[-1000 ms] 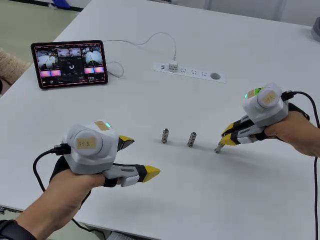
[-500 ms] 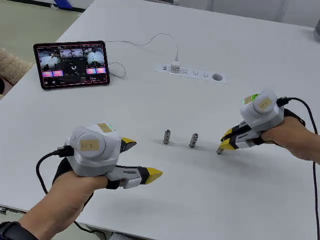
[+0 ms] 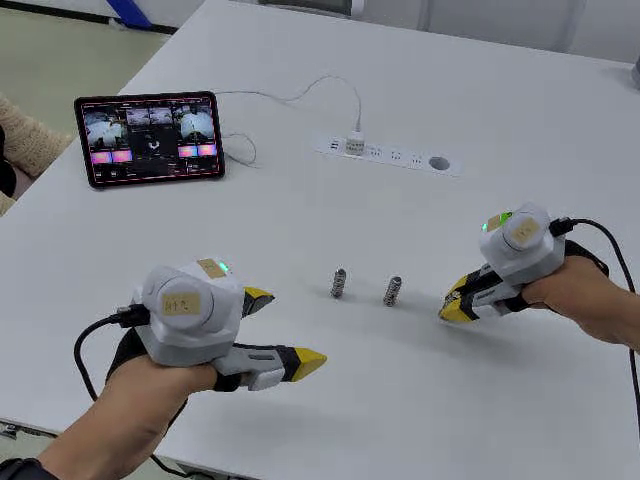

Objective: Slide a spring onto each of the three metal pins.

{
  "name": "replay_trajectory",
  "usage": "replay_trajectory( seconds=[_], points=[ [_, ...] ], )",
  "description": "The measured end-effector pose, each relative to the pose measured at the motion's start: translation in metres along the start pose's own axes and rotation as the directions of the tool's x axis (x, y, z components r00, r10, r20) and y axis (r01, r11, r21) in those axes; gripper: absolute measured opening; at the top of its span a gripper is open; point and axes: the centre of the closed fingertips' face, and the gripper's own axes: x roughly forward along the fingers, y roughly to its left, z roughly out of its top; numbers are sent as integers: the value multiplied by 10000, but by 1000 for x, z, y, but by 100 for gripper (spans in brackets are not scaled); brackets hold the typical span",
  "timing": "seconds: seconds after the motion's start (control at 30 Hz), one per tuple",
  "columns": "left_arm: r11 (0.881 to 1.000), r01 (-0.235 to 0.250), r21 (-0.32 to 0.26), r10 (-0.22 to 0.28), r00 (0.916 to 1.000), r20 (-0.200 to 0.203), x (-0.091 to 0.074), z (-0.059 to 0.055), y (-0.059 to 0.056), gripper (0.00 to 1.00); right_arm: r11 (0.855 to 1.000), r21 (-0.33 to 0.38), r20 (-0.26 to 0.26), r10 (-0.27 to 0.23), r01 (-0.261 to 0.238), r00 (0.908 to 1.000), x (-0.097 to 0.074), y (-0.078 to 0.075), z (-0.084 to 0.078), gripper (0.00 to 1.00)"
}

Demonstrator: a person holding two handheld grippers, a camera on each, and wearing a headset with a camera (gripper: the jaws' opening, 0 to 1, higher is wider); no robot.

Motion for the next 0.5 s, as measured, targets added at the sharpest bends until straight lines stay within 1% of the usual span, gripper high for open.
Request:
replay_trajectory(
  seconds=[0.07, 0.13, 0.3, 0.37, 0.5],
  points=[
    [10000, 14, 19, -14, 10000, -12, 1, 0, -1, 64, 10000, 42, -50, -49, 49, 10000, 0, -1, -2, 23],
    [10000, 28, 21, -28, 10000, -17, 2, 1, -1, 64, 10000, 46, -9, -82, 82, 10000, -1, -1, -4, 24],
    [10000, 63, 37, -63, 10000, -12, 4, 2, -2, 64, 9992, 367, 84, -182, 179, 9998, -2, -3, -10, 29],
    [10000, 75, 46, -75, 10000, -4, 4, 2, -3, 64, 9983, 543, 184, -201, 190, 9996, -3, -3, -12, 30],
    [9999, 83, 67, -82, 10000, -11, 6, 3, -3, 64, 9939, 1085, 576, -267, 203, 9980, -7, -3, -13, 32]
  ],
)
